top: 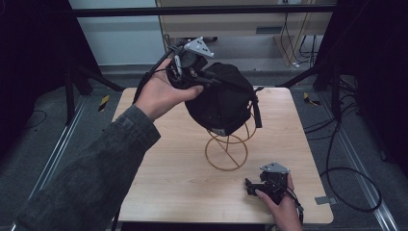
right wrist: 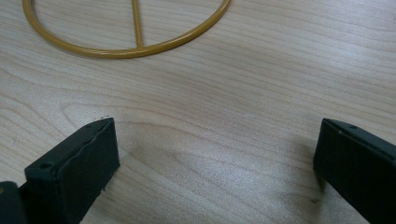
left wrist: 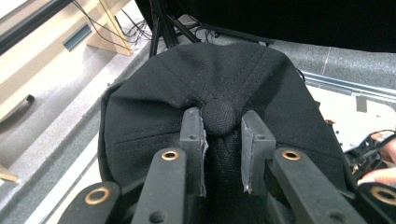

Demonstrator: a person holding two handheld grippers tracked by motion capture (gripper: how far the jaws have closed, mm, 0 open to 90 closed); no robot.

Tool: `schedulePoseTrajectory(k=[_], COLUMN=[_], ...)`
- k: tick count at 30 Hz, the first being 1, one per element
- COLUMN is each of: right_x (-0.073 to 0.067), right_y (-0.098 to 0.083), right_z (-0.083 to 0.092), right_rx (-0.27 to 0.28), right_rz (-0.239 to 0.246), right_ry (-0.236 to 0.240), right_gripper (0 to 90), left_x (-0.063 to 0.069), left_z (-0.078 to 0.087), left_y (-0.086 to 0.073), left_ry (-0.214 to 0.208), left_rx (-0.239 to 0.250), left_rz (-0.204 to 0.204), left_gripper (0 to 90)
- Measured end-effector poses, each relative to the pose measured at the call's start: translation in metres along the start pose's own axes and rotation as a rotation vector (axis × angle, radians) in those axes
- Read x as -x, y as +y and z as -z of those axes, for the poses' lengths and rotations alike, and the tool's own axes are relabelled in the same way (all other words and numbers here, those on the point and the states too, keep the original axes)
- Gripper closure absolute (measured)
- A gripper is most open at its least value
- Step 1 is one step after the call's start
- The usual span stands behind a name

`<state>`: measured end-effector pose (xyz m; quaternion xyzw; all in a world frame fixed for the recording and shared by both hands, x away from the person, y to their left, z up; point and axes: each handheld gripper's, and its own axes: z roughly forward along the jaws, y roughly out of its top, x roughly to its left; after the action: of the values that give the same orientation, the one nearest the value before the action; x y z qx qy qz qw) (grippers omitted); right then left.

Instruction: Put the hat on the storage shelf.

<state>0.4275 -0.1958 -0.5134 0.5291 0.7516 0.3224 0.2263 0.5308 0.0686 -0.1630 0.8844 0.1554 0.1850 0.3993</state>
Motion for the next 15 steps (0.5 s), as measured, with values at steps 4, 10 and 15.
schedulePoseTrajectory(k=[4, 10, 15], right_x=[0.000, 0.000, 0.000], right_y=[0.000, 0.000, 0.000], right_z=[0.000, 0.000, 0.000], right_rx=[0.000, 0.000, 0.000], right_rz=[0.001, 0.001, 0.002], right_ry=[0.000, 0.000, 0.002], right_gripper=[0.4, 0.4, 0.3], left_x=[0.006, 0.012, 0.018], left_z=[-0.008, -0.020, -0.030], left_y=[0.006, 0.020, 0.023], left_ry=[-0.009, -0.019, -0.008], left_rx=[-0.014, -0.021, -0.023], left_rz=[-0.011, -0.025, -0.043], left_gripper=[73.5, 73.4, 73.3])
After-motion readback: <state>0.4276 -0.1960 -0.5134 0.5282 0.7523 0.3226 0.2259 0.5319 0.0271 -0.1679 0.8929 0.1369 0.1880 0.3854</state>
